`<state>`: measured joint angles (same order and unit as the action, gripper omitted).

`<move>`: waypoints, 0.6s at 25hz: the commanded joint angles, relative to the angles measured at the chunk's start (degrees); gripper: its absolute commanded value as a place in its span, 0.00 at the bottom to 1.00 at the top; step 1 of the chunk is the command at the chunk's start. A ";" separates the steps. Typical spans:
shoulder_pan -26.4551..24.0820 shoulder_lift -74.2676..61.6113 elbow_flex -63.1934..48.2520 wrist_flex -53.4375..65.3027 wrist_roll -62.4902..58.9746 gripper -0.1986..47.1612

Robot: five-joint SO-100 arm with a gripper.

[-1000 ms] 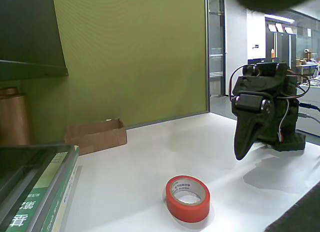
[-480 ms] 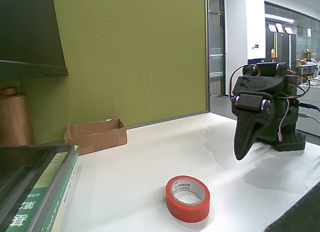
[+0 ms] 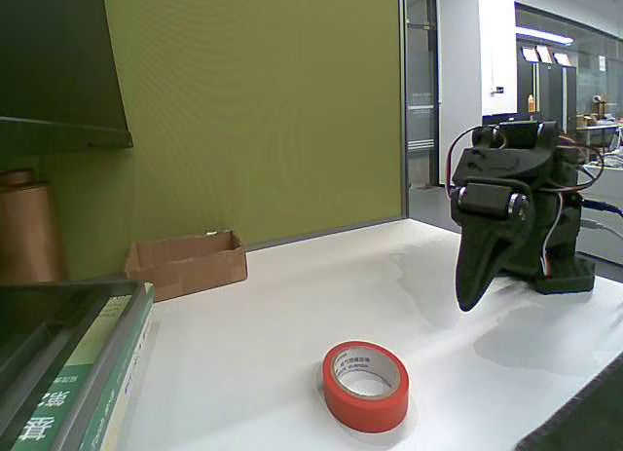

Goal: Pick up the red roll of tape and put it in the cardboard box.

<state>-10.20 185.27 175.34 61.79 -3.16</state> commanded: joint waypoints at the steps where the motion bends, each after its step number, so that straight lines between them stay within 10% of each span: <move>1: -0.53 4.92 2.55 0.62 -0.44 0.00; 15: 2.64 3.25 2.37 -3.34 -1.41 0.05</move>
<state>-8.26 185.27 175.69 59.77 -2.99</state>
